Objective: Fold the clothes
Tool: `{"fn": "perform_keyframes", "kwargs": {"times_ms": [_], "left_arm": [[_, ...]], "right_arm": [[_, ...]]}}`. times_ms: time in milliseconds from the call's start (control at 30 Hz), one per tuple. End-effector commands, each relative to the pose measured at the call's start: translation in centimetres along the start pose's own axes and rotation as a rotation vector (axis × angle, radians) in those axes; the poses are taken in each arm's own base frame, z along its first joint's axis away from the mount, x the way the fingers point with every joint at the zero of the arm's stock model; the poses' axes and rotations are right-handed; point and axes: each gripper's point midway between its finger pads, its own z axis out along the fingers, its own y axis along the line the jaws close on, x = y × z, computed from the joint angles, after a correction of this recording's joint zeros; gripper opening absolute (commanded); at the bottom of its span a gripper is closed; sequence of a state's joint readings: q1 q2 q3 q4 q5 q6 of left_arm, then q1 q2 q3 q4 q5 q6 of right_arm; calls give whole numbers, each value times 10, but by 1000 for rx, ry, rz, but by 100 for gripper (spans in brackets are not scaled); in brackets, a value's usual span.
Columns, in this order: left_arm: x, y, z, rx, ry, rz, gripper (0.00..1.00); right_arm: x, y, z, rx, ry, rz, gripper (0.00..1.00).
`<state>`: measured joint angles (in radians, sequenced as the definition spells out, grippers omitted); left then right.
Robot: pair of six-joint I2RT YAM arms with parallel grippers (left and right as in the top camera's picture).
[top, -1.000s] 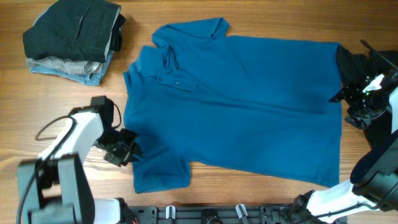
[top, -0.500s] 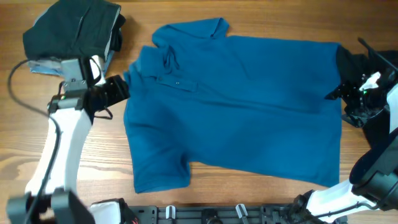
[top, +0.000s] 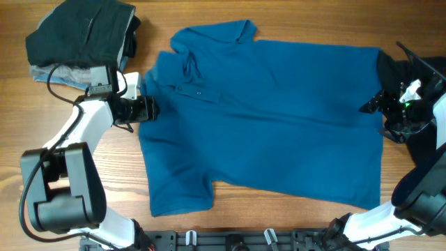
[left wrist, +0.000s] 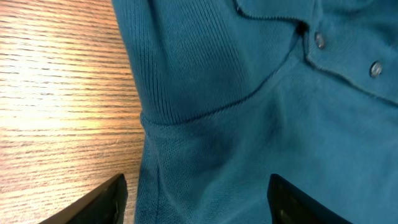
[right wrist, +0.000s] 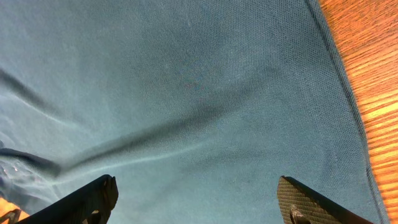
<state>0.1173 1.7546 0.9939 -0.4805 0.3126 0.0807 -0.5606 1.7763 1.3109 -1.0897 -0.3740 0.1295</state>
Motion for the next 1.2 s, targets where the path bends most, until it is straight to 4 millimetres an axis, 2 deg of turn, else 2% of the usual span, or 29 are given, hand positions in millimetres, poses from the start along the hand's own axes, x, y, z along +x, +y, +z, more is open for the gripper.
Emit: {"fn": "perform_keyframes", "kwargs": {"times_ms": [0, 133, 200, 400, 500, 567, 733, 833, 900, 967, 1067, 1167], "left_arm": [[12, 10, 8, -33, 51, 27, 71], [16, 28, 7, -139, 69, 27, 77], [21, 31, 7, -153, 89, 23, 75], [41, 10, 20, -9, 152, 35, 57], [54, 11, 23, -3, 203, 70, 49], [52, 14, 23, -18, 197, 87, 47], [42, 17, 25, -28, 157, 99, 5], [41, 16, 25, -29, 152, 97, 4], [40, 17, 24, -33, 150, 97, 4], [33, 20, 20, -50, 131, 74, 4], [22, 32, 9, -93, 88, 2, 4], [23, 35, 4, -93, 89, -17, 4]], "right_arm": [[-2, 8, -9, -19, -21, -12, 87], [-1, 7, -9, -18, -18, -11, 87], [-1, 7, -9, -18, -18, -11, 87], [0, 7, -9, -17, -11, -7, 87], [0, 7, -9, -17, -12, -7, 87], [0, 7, -9, -17, -12, -5, 87], [0, 3, -9, 4, -15, -4, 87], [1, -1, -9, 27, -9, 1, 88], [2, -17, -10, 112, -14, 57, 90], [1, -42, -10, 219, -34, 151, 98], [0, -57, -8, 214, -45, 202, 98], [2, -76, -10, 214, -44, 221, 98]]}}
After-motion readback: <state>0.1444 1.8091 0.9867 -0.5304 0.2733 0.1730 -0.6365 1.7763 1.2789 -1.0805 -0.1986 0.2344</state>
